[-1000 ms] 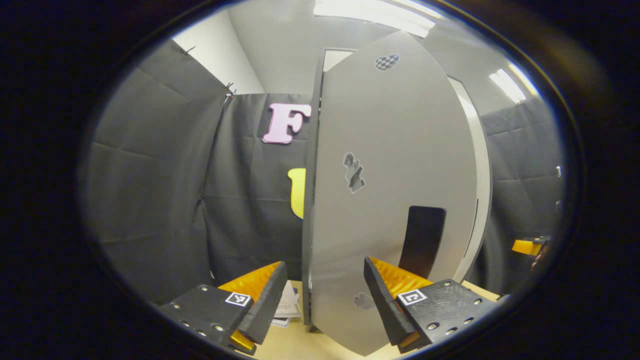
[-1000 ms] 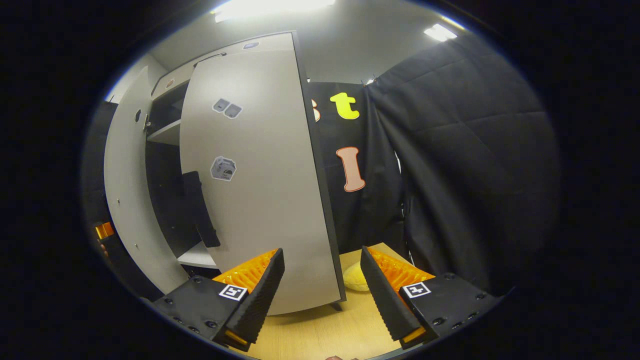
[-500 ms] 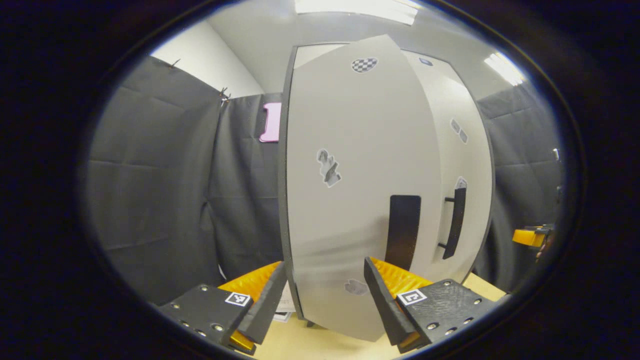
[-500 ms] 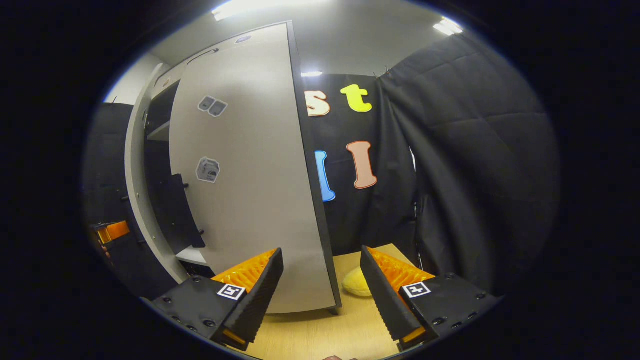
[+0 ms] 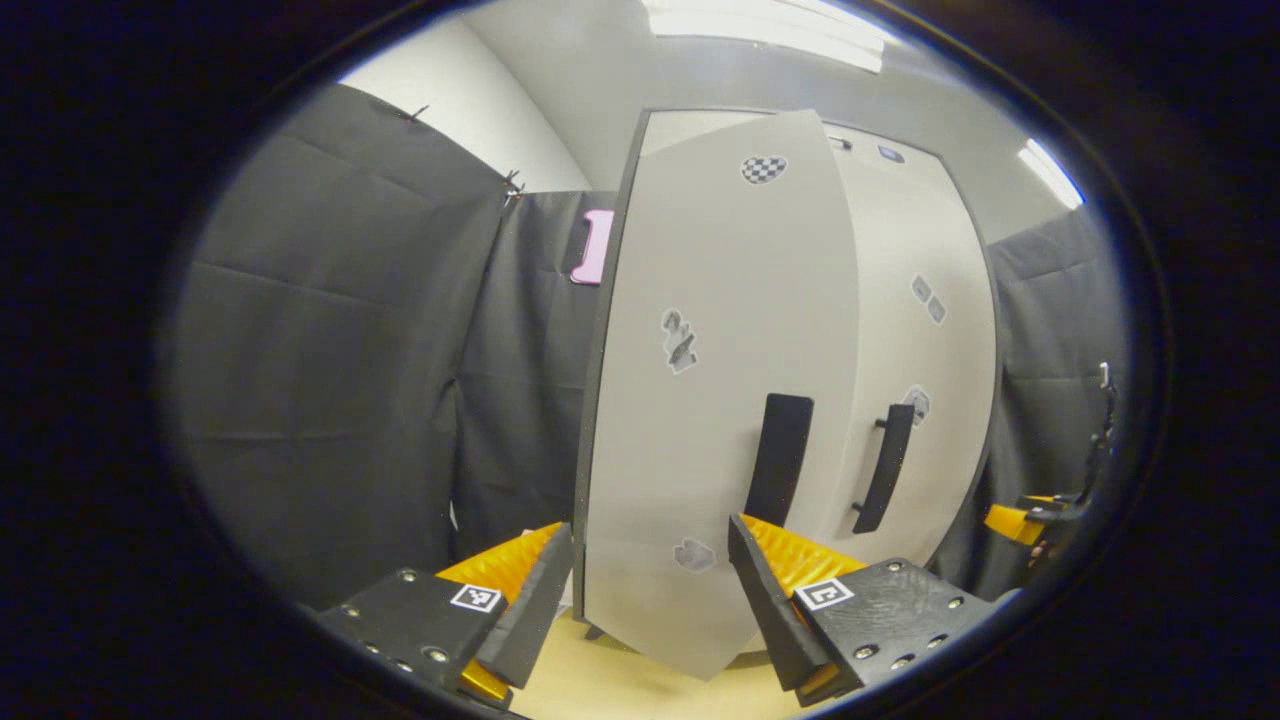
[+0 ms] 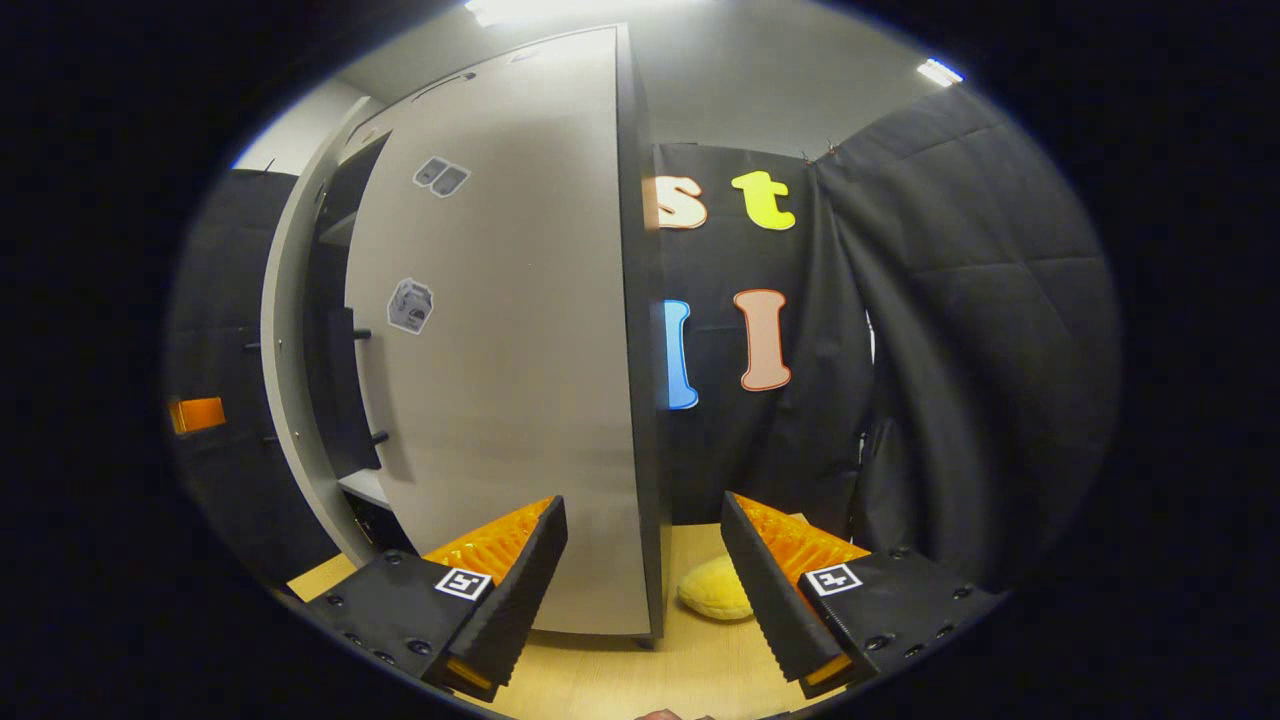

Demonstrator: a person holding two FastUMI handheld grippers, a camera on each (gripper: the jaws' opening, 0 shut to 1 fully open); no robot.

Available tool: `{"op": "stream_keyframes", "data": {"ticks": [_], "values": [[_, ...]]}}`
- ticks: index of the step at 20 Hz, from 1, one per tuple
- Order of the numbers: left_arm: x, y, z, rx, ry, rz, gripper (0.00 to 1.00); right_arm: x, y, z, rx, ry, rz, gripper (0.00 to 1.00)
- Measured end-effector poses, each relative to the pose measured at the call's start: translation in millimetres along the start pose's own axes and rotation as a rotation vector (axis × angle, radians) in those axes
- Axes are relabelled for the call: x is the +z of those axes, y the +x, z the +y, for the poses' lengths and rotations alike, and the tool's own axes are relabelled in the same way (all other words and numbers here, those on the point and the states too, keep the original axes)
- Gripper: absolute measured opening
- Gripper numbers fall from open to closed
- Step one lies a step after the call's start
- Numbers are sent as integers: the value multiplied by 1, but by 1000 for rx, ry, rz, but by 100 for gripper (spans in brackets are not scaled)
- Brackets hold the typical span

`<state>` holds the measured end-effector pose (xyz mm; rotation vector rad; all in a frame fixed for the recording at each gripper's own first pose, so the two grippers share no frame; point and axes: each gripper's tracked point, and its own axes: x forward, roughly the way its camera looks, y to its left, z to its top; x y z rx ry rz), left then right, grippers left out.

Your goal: Grab one shoe with the right hand and put it into the shoe cabinet, grab the other shoe with the left hand and put it into the shoe cabinet; then close the right door with the right hand and the left door with the left hand.

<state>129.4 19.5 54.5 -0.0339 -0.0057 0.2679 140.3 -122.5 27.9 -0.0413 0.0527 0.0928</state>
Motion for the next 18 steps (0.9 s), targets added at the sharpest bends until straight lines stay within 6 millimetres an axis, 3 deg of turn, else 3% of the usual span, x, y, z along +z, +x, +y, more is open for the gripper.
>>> {"op": "stream_keyframes", "data": {"ticks": [2, 3, 4, 7, 8, 9, 13, 18], "values": [[0, -2, 1, 7, -44, -13, 96, 2, 1, 2, 7, 4, -5, 92], [1, -3, 2, 4, -64, -23, 96, 3, 0, 3, 5, 15, -6, 98], [2, -3, 3, 3, -83, -36, 96, 4, -2, 5, 6, 27, -15, 92], [3, -4, 6, -19, -115, -52, 96, 6, -5, 11, -7, 33, -33, 92], [2, -5, 10, -24, -115, -48, 96, 7, -6, 15, -14, 31, -36, 98], [2, -2, 15, -30, -112, -46, 90, 7, -9, 19, -21, 32, -42, 98], [6, 6, 32, -69, -136, -59, 86, 13, -18, 39, -44, 30, -45, 98], [5, 10, 55, -101, -125, -73, 90, 17, -31, 55, -78, 12, -60, 98]]}}
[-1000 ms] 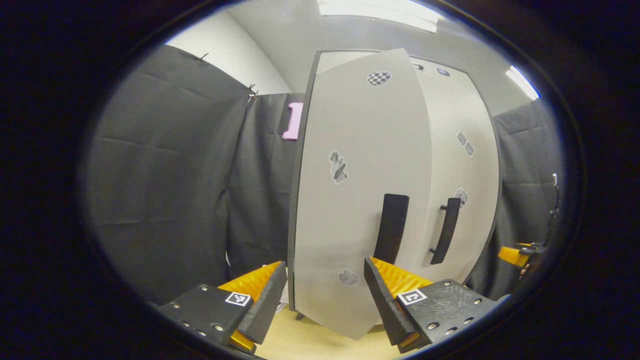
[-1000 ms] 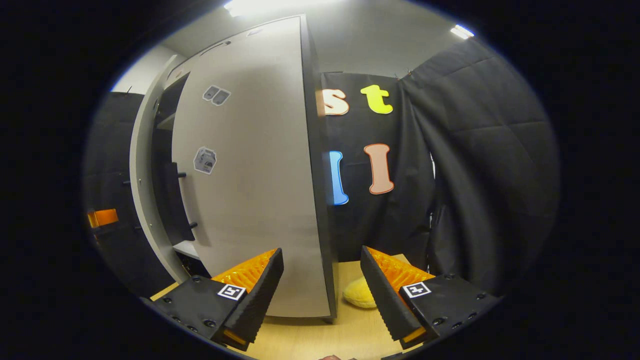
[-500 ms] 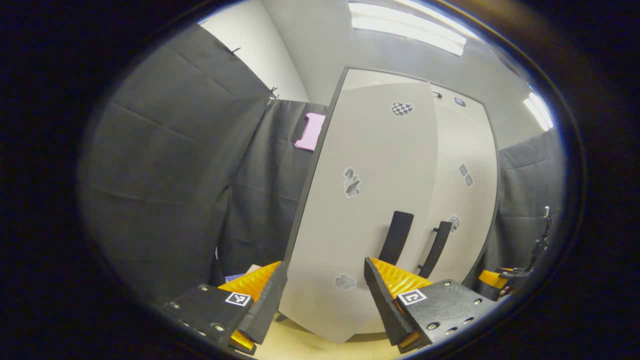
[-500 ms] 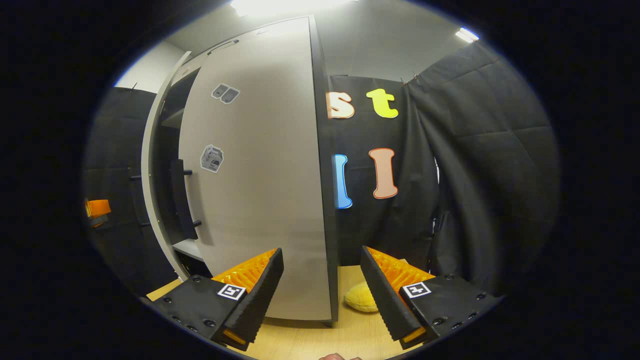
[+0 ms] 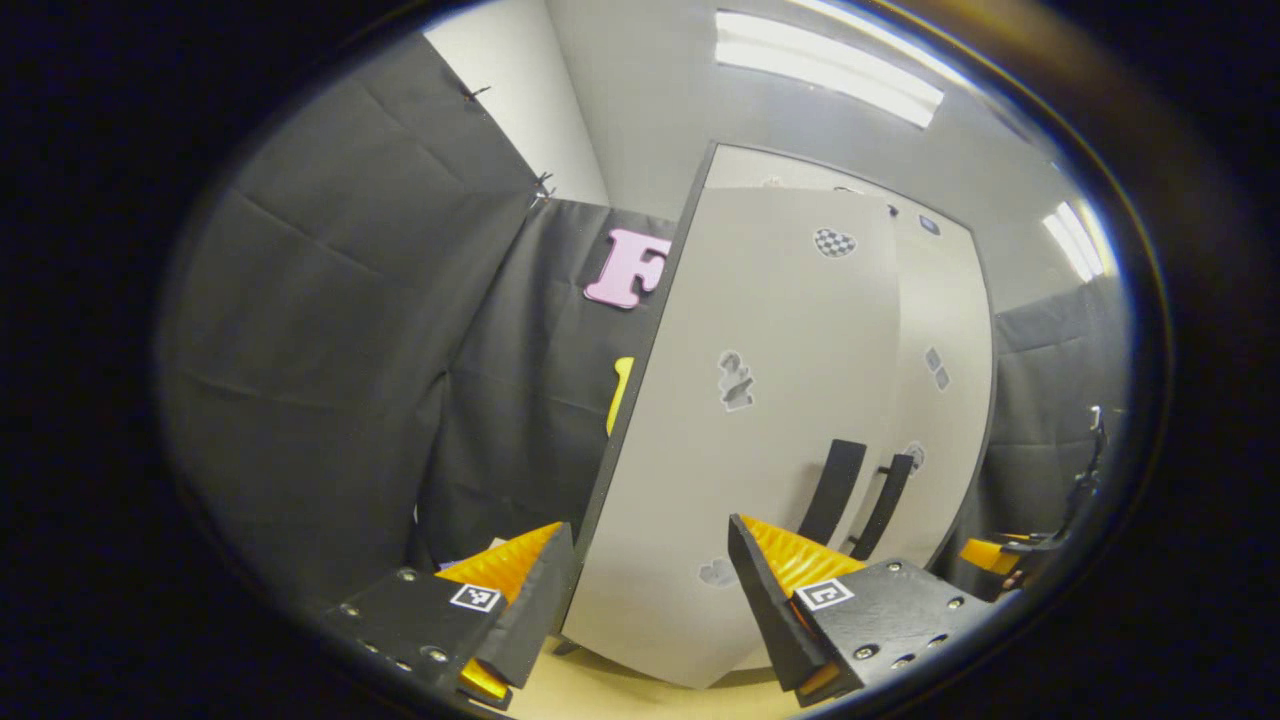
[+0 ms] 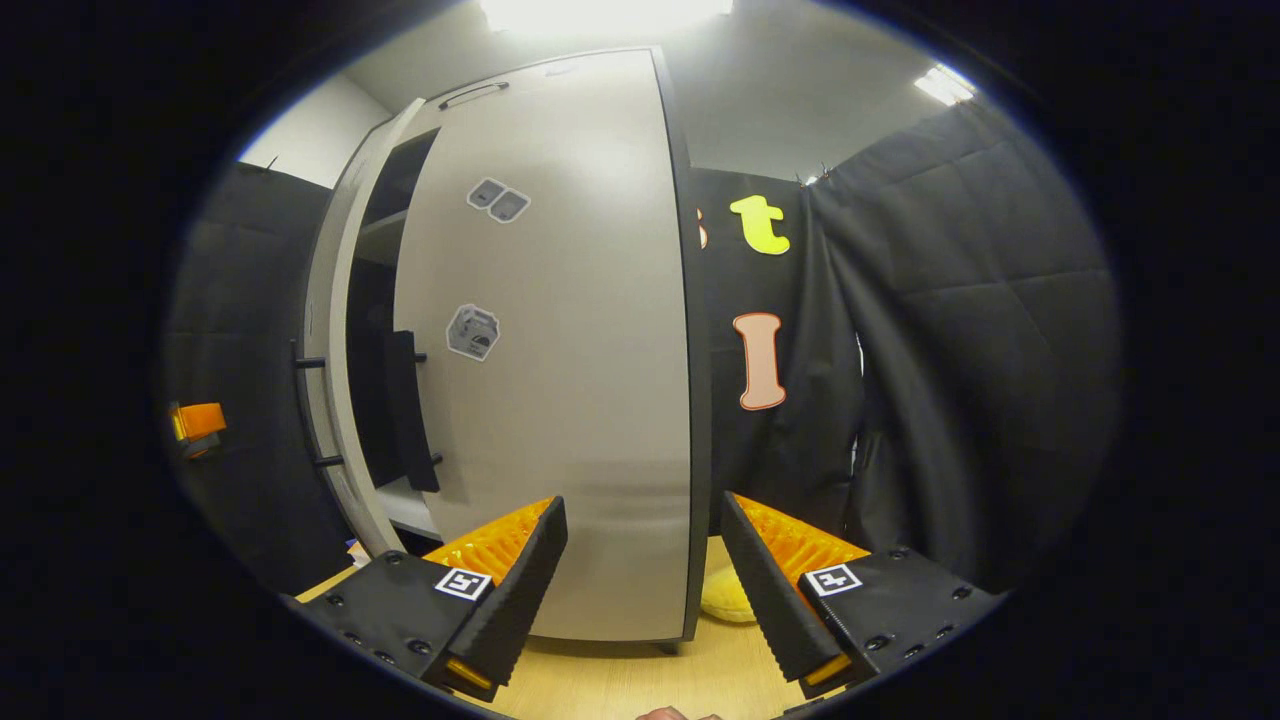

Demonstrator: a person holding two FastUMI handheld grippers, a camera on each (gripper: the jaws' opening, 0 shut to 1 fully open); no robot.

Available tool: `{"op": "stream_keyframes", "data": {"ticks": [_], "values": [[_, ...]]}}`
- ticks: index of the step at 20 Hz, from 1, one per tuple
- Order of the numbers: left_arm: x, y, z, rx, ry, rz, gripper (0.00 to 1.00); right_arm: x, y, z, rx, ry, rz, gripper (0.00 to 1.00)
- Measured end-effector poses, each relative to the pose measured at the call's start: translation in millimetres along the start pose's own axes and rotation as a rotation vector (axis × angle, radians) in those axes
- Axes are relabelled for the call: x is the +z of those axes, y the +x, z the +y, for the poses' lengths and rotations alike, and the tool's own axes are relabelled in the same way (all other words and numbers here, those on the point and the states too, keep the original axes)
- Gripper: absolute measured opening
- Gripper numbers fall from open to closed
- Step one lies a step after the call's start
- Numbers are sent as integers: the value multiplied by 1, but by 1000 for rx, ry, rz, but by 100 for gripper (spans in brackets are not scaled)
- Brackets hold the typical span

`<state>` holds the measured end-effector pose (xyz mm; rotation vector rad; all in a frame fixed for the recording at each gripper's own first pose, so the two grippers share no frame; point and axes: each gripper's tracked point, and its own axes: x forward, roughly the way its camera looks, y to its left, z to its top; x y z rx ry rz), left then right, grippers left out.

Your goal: Grab one shoe with the right hand and put it into the shoe cabinet, grab the other shoe with the left hand and put it into the shoe cabinet; then close the right door with the right hand and the left door with the left hand.

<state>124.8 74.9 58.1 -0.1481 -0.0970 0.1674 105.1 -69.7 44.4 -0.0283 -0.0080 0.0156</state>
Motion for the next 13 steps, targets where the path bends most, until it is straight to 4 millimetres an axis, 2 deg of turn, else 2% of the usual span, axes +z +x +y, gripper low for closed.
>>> {"op": "stream_keyframes", "data": {"ticks": [3, 4, 9, 13], "values": [[-3, -5, 17, 1, 39, -3, 86, -5, -11, 7, -16, -4, 0, 98], [-4, -7, 21, -4, 37, -5, 90, -7, -14, 9, -23, -7, -5, 98], [-13, -14, 47, 2, 50, 2, 90, -22, -23, 18, -46, 1, 19, 98], [-10, -17, 65, 5, 54, -14, 90, -20, -28, 19, -69, -13, -1, 98]]}}
